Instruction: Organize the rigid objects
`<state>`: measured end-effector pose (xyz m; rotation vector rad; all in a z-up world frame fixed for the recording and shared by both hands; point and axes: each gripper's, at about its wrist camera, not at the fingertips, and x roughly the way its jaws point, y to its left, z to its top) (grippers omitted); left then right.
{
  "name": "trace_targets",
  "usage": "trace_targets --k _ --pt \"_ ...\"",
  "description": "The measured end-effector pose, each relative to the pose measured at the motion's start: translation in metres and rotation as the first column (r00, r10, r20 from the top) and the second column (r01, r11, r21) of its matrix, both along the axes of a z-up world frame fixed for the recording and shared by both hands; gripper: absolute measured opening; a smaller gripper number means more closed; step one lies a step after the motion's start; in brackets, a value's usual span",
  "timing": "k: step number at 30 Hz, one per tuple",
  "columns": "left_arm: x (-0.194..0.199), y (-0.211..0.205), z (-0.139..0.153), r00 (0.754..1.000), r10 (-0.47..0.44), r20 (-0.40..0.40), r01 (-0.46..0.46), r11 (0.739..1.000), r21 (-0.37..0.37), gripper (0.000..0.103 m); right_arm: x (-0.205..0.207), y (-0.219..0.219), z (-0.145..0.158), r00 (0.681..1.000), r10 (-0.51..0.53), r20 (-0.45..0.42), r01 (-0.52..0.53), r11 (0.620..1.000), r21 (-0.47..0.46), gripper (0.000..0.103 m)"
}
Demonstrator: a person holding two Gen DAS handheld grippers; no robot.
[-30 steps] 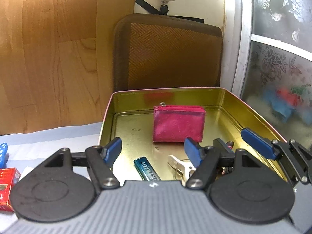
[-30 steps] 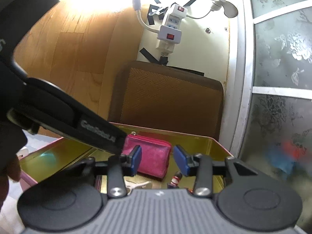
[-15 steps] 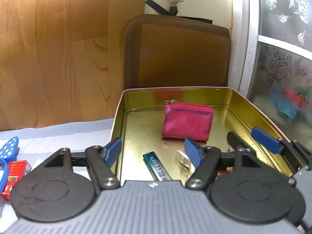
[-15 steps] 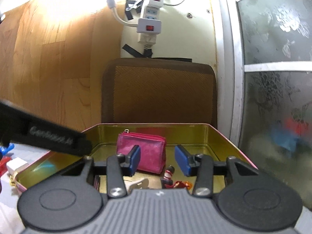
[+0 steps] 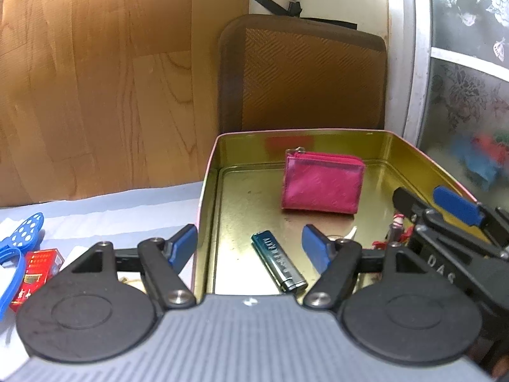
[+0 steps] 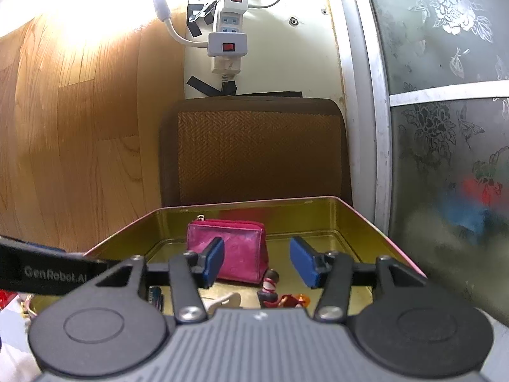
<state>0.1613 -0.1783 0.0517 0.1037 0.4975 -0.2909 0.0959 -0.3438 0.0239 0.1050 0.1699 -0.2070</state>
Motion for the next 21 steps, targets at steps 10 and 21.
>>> trace_targets --k 10,21 --pt "0.002 0.001 -0.008 1.000 0.007 -0.001 -0.007 1.000 0.007 0.075 -0.001 -0.003 0.001 1.000 0.001 0.012 -0.001 1.000 0.021 0.055" --pt "-0.006 0.021 -0.009 1.000 0.024 -0.003 -0.024 0.999 -0.029 0.075 -0.001 -0.008 0.001 1.000 -0.019 0.018 0.018 0.999 0.048 0.057"
